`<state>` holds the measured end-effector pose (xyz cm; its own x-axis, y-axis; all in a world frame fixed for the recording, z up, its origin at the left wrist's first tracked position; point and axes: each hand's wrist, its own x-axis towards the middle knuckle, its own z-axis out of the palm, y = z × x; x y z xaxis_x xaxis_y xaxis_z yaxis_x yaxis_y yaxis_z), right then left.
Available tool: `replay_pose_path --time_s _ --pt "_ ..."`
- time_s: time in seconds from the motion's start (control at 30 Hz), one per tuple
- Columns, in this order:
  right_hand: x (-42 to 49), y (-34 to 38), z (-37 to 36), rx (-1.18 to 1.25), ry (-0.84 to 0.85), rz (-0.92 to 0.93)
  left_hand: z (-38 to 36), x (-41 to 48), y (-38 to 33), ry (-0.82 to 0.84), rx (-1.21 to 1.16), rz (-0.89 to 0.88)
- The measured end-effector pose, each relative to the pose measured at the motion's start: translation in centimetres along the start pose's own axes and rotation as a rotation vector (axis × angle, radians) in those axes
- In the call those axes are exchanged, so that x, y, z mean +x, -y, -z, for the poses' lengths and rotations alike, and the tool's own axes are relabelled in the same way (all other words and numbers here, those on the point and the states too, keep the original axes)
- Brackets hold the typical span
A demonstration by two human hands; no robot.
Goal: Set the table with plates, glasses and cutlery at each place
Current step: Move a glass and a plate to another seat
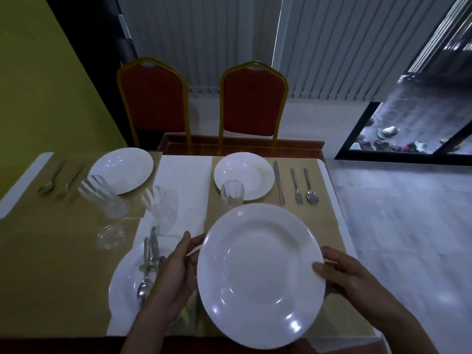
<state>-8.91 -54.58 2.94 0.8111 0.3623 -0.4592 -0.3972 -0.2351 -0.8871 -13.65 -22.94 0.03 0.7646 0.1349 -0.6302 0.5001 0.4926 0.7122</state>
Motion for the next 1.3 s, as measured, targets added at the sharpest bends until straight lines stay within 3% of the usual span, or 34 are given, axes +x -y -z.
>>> replay_pose_path --time_s 0.13,0.43,0.73,0.97,1.07,1.17,1.3 --pt "0.9 -2.9 2.3 -0.034 0.044 -0.097 -2.2 0.0 2.8 -0.012 0.112 0.001" --pt "5.7 -9.1 3.0 -0.263 0.098 -0.261 -3.1 1.8 8.2 -0.264 0.420 -0.049" --pt "9.4 -11.9 1.3 -0.435 0.117 -0.305 -2.4 4.6 10.1 -0.246 0.914 -0.003" --pt "11.7 -12.6 1.5 -0.713 0.143 -0.306 -3.0 6.4 10.1 -0.233 1.104 -0.077" --pt "12.7 -11.0 0.9 -0.888 0.051 -0.229 -3.6 7.2 8.7 -0.257 1.163 -0.146" --pt "13.7 -8.2 -1.1 -0.833 -0.078 -0.056 -4.8 8.1 6.7 -0.284 1.123 -0.216" --pt "14.9 -5.3 -5.0 -0.734 0.039 0.041 -6.3 8.5 4.9 -0.272 1.037 -0.209"
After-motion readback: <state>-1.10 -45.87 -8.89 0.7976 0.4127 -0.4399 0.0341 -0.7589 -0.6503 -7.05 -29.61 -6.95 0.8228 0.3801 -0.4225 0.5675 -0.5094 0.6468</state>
